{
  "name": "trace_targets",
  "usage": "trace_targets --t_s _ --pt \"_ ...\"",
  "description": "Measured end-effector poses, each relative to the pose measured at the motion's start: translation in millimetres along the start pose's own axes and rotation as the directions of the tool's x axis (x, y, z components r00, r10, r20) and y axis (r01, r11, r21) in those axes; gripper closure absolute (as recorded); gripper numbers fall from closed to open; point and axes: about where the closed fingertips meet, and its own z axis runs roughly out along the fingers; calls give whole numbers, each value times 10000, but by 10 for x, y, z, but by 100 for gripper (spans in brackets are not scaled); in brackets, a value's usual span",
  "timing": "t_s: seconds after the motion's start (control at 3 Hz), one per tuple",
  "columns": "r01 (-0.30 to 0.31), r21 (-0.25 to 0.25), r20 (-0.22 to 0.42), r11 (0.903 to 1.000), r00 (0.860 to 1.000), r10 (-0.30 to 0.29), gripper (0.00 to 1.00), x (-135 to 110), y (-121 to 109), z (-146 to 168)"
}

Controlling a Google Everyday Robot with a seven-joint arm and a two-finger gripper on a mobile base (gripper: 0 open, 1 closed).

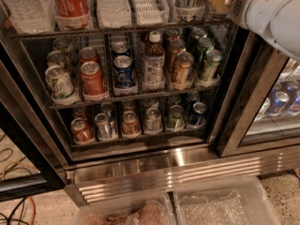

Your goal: Pick blue plastic bottle from top shelf of fridge

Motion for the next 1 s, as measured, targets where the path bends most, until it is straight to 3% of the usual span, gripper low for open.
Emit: trace_targets --t_s 0.67,1.0 --pt "-303 -68 -97 9995 9995 302 46 68 17 200" --pt "-299 -24 -73 9996 9995 299 65 56 -12 230"
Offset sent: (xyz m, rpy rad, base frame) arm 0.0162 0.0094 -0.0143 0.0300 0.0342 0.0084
